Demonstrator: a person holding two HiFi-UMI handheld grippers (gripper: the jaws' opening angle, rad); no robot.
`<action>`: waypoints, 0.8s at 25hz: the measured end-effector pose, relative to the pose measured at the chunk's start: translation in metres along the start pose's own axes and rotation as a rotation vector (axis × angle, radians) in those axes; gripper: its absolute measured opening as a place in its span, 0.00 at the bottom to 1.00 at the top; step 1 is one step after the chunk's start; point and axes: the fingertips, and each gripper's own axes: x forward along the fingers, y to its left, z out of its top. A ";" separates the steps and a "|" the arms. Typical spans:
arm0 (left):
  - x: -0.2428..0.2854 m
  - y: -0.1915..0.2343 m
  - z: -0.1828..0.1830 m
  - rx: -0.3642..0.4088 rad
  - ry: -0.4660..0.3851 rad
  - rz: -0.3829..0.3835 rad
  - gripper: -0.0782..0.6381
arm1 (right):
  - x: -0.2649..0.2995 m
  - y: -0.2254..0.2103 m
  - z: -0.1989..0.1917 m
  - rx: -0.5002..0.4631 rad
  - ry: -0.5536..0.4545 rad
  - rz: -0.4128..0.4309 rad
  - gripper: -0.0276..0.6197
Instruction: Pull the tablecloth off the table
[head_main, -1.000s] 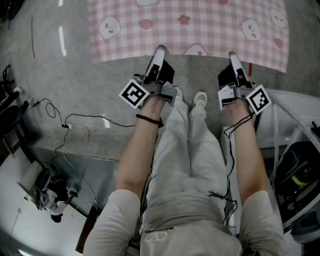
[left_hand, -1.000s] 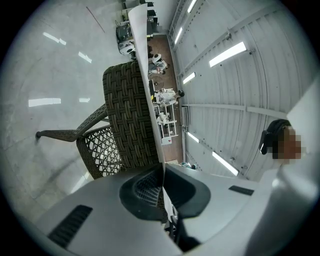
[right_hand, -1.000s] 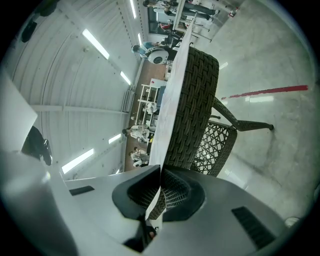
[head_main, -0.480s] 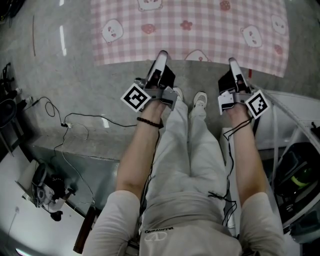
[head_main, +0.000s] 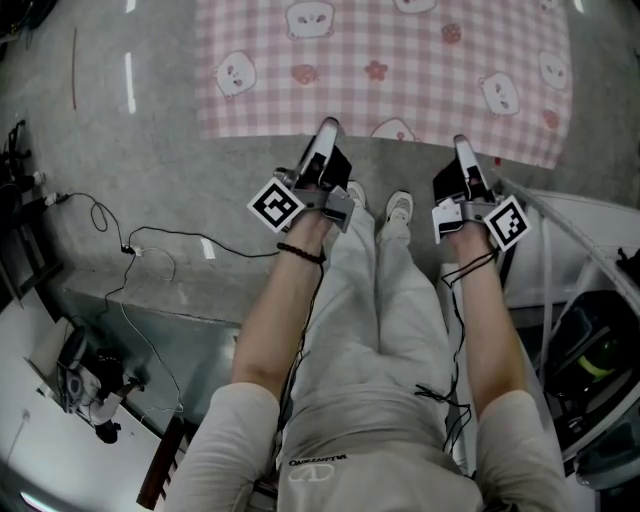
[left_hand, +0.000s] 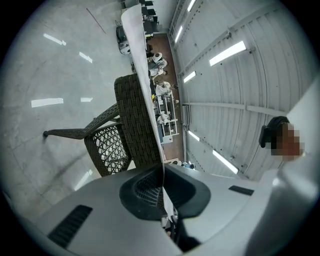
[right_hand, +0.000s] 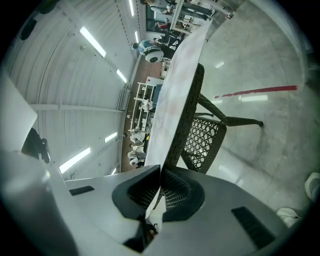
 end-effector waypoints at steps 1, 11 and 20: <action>0.000 0.000 0.000 -0.001 -0.003 -0.001 0.11 | 0.000 -0.001 0.001 0.002 0.001 0.000 0.06; -0.001 0.002 -0.001 0.004 -0.013 -0.012 0.11 | 0.002 -0.002 0.000 0.003 0.013 0.012 0.06; 0.000 0.006 -0.001 0.009 -0.012 -0.024 0.11 | 0.003 -0.003 0.002 -0.016 0.017 0.019 0.06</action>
